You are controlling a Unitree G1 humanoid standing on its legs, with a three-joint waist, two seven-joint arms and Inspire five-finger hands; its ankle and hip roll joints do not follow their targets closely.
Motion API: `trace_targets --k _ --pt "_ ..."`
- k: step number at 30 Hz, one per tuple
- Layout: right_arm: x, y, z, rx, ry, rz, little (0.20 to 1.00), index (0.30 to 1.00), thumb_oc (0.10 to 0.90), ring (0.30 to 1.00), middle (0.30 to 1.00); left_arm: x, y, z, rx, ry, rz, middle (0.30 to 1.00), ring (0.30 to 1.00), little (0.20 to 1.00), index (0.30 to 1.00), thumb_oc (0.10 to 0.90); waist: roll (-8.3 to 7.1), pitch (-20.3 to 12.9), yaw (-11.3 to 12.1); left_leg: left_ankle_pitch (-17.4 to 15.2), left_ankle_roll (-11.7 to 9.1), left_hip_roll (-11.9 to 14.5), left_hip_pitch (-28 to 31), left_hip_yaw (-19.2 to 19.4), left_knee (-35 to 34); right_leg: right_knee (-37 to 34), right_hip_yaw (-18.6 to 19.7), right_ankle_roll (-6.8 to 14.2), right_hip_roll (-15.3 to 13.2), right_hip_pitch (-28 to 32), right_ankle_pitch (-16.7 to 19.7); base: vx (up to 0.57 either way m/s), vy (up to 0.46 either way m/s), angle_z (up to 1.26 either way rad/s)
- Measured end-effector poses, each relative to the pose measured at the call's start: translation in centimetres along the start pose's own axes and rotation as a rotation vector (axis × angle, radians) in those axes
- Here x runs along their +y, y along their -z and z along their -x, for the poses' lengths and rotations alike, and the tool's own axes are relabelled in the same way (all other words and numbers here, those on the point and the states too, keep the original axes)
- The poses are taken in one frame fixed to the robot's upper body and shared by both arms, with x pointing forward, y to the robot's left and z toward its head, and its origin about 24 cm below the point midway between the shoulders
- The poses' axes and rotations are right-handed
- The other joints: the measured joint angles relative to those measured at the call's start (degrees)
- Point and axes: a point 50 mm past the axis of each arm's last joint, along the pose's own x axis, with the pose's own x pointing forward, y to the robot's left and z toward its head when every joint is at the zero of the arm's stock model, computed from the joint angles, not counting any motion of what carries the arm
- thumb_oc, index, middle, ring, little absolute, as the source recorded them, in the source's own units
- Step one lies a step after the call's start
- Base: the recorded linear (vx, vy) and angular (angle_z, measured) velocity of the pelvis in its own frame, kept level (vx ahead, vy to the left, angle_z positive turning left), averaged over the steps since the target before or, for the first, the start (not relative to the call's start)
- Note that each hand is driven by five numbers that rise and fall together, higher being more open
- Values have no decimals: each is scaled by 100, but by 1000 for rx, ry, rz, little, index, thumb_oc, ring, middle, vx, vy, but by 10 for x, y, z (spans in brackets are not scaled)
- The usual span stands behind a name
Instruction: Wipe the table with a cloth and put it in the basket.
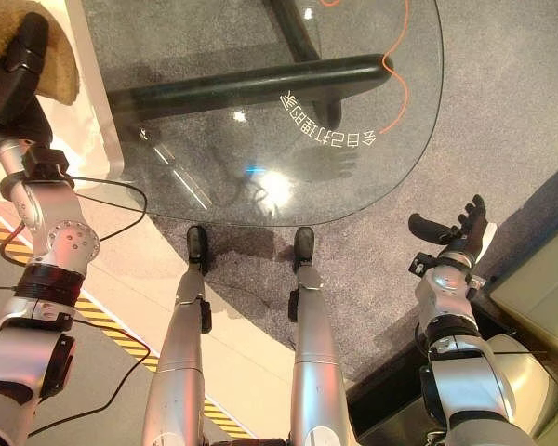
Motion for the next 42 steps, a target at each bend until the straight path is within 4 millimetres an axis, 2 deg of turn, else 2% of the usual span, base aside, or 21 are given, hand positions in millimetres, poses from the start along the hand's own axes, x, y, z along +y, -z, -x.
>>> trace_targets --k 5,15,30,35,42 --pt "7 12 4 40 -49 13 900 900 800 900 900 8 -1 -1 -9 -84 -20 300 300 200 300 100 0 0 -4 1 0 0 -1 -3 0 5 -4 -1 0 0 -2 0 0 0" --pt "31 36 18 126 -173 87 900 900 800 900 900 23 3 0 -9 -196 -177 300 300 200 300 100 1 0 -9 5 -6 1 -3 -5 0 36 -6 -6 0 -24 -13 2 3 0" --pt "36 48 24 169 -237 190 900 900 800 900 900 55 16 -6 163 -350 -502 300 300 200 300 100 1 -1 -77 8 -9 3 -22 10 -7 72 6 -12 0 -84 -18 -1 19 0" --pt "35 51 24 182 -240 215 900 900 800 900 900 58 17 -13 227 -375 -593 300 300 200 300 100 2 -1 -152 13 -17 4 -22 10 -11 128 9 -24 1 -116 -40 -1 6 0" --pt "36 52 25 182 -252 236 900 900 800 900 900 50 16 -26 266 -391 -677 300 300 200 300 100 4 -2 -196 13 -17 12 -23 53 -17 142 47 -25 8 -152 -40 -4 9 -1"
